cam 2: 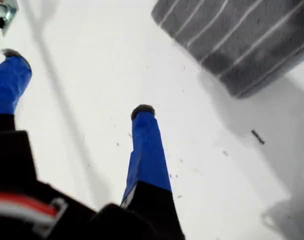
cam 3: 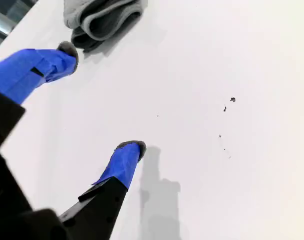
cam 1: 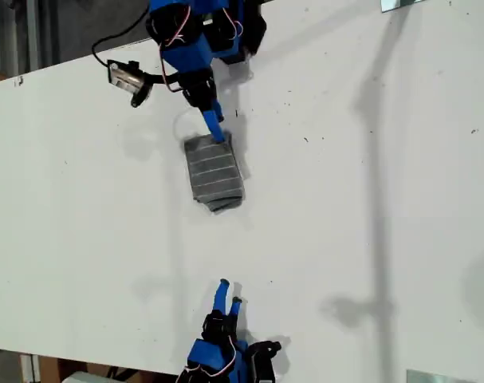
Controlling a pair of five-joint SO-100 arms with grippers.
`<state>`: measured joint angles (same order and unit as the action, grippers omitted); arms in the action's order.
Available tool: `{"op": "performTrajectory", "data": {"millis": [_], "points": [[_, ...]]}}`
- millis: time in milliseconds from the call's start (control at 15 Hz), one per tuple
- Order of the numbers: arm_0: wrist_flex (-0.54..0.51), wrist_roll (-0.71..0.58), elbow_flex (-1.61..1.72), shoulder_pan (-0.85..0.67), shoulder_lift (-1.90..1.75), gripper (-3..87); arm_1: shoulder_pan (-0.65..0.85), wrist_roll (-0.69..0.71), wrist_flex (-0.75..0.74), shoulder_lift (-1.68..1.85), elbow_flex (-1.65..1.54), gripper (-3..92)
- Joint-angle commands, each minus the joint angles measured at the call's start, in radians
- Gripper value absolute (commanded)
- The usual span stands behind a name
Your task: Grasp corners of a square towel and fold twice.
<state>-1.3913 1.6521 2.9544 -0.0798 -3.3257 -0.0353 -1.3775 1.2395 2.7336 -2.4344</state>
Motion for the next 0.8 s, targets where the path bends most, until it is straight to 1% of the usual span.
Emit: {"op": "performTrajectory", "data": {"millis": [0, 67, 200, 333, 400, 467, 533, 600, 667, 733], "points": [[0.000, 0.018, 0.021, 0.025, -0.025, 34.1, -0.175, -0.212, 0.061, 0.561, -0.362, 43.3], [0.006, 0.017, 0.037, 0.029, -0.061, 34.1, -0.193, -0.229, 0.097, 0.534, -0.337, 41.8], [0.006, 0.021, 0.055, 0.032, -0.120, 34.0, -0.178, -0.249, 0.098, 0.551, -0.337, 33.6], [0.034, 0.025, 0.092, 0.048, -0.141, 34.1, -0.193, -0.288, 0.126, 0.560, -0.345, 32.3], [0.038, 0.041, 0.107, 0.055, -0.141, 33.3, -0.224, -0.330, 0.140, 0.560, -0.362, 32.3], [0.038, 0.060, 0.132, 0.057, -0.140, 33.0, -0.272, -0.399, 0.163, 0.560, -0.410, 29.6], [0.054, 0.066, 0.146, 0.066, -0.117, 32.8, -0.334, -0.400, 0.155, 0.558, -0.428, 28.5], [0.057, 0.080, 0.147, 0.086, -0.117, 32.5, -0.345, -0.405, 0.189, 0.558, -0.410, 25.3], [0.057, 0.075, 0.149, 0.095, -0.115, 32.2, -0.356, -0.400, 0.204, 0.558, -0.402, 24.7], [0.081, 0.017, 0.163, 0.110, -0.141, 31.9, -0.379, -0.399, 0.201, 0.558, -0.407, 24.7]]}}
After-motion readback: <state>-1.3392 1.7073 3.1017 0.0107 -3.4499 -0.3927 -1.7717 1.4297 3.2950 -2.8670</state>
